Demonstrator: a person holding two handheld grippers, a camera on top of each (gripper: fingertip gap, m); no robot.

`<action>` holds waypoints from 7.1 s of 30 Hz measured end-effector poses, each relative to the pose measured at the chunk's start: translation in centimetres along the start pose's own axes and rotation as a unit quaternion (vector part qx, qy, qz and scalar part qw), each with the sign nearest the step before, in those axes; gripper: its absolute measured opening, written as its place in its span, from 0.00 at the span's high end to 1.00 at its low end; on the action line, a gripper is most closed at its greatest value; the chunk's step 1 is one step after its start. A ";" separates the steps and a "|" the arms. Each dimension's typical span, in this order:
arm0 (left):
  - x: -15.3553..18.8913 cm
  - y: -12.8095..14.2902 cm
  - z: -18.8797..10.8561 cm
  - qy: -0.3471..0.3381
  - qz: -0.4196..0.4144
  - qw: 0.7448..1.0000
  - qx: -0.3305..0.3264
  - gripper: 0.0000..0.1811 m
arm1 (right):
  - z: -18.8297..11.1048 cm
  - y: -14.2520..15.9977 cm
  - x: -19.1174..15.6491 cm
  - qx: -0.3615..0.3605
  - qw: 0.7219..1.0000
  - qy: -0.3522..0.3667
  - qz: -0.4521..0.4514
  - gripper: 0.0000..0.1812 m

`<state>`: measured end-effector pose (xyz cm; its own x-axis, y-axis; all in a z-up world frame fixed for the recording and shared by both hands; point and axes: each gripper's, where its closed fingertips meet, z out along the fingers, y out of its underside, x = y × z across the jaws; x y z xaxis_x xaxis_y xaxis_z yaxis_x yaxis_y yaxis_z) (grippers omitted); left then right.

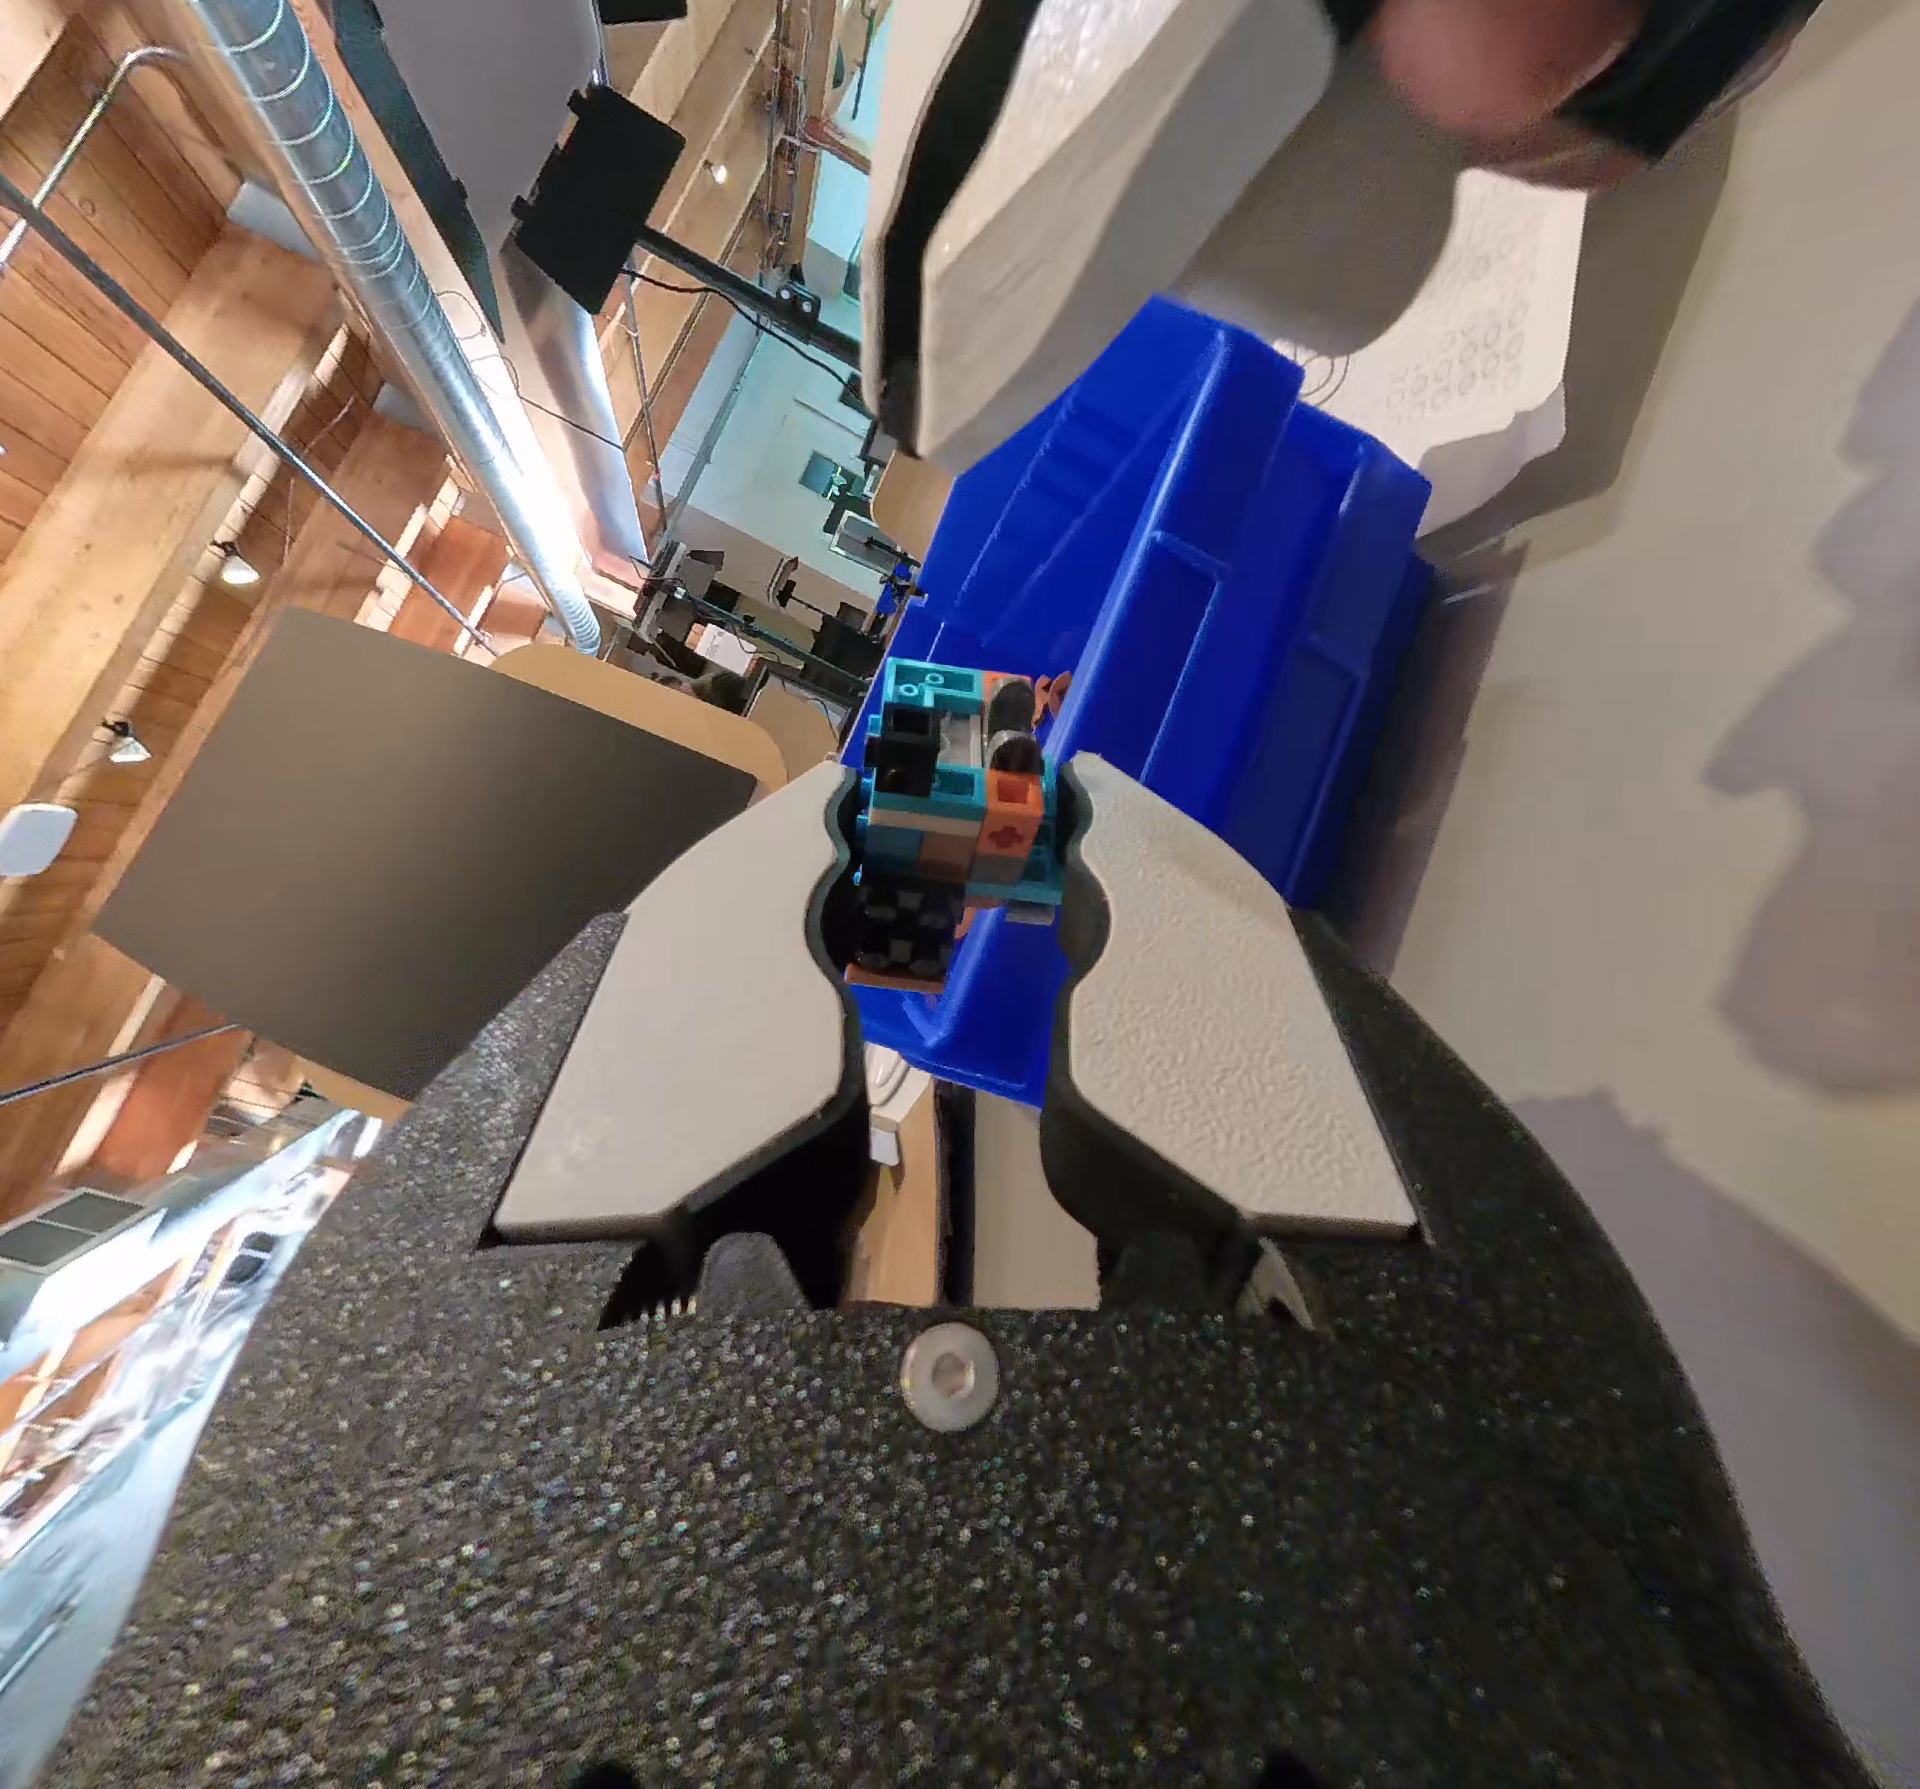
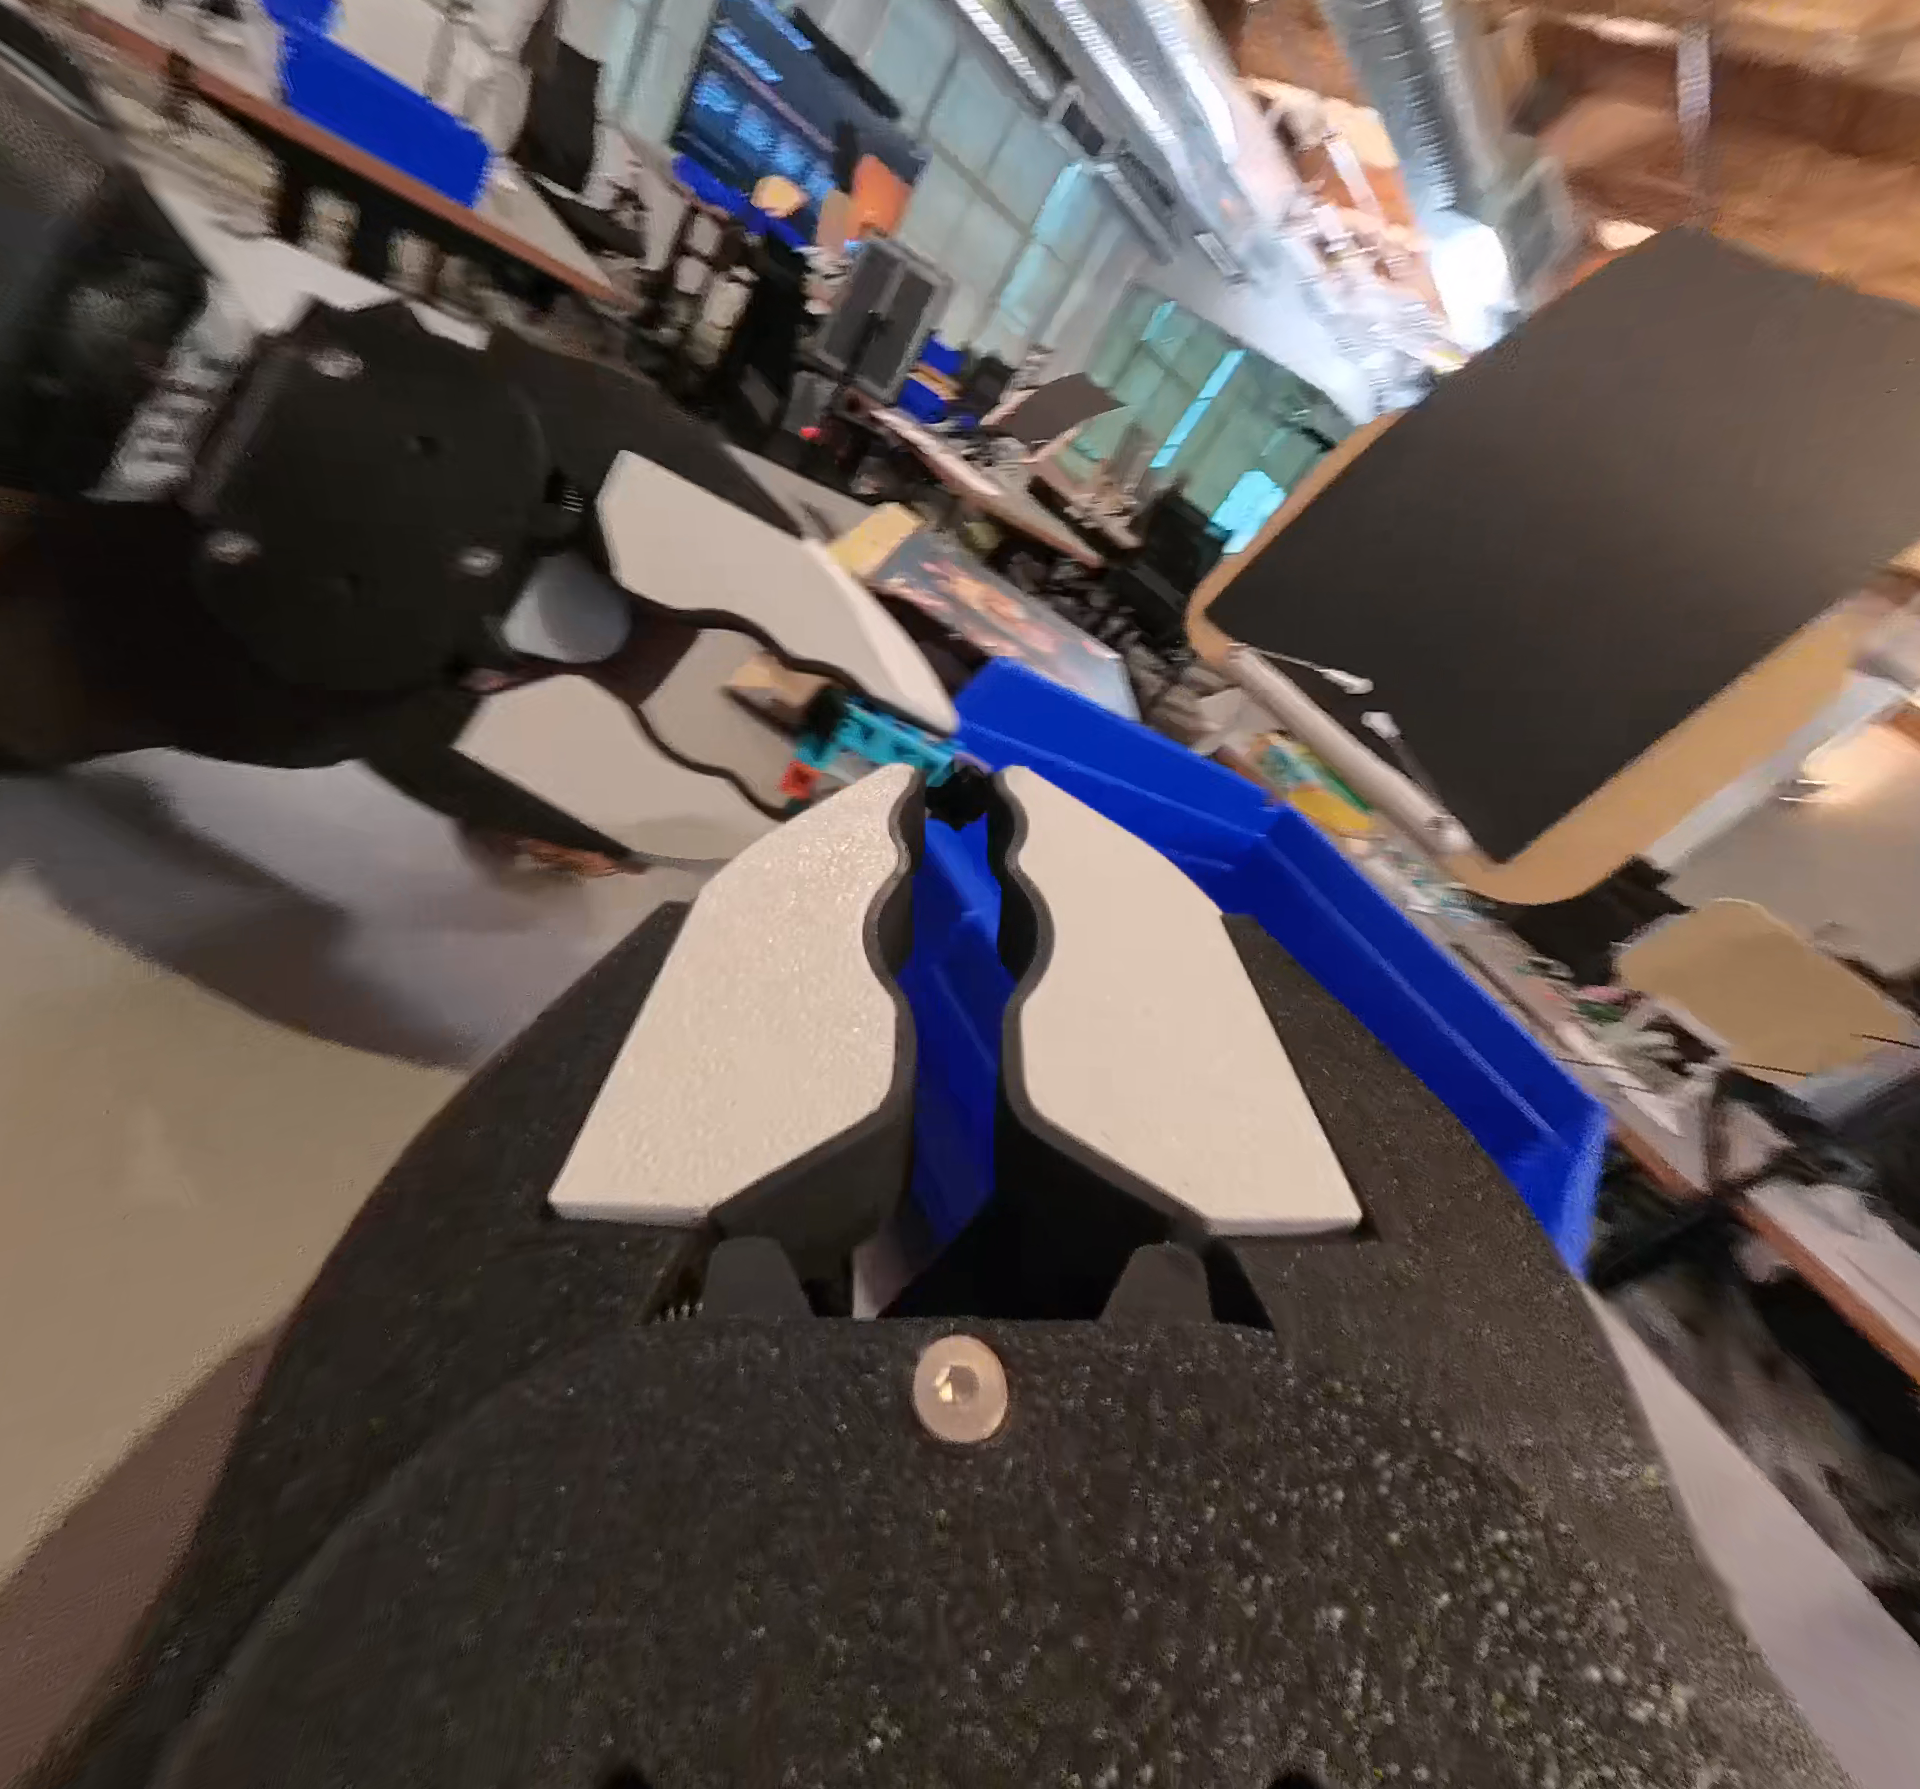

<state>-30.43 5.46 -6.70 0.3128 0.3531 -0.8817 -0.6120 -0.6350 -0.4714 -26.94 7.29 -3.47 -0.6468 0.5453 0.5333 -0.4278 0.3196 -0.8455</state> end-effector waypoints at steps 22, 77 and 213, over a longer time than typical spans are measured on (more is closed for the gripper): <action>-1.1 0.2 0.1 -0.065 0.041 0.996 -0.045 0.80 | 2.5 -0.7 -2.2 -0.038 0.999 0.037 0.012 0.90; -7.4 -3.5 -5.6 0.264 -0.709 0.513 0.406 0.81 | 4.0 -2.5 -2.4 0.084 0.951 -0.126 0.270 0.82; 19.9 -21.2 -3.1 0.196 -0.124 0.964 0.131 0.84 | -57.8 44.5 -41.2 -0.388 0.616 0.244 0.641 0.82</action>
<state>-8.98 23.83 -14.28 0.6919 0.1515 -0.7059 -0.6301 -0.3508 -0.6928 17.17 43.81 -64.62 0.2092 0.8420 -0.4972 0.7894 -0.4455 -0.4223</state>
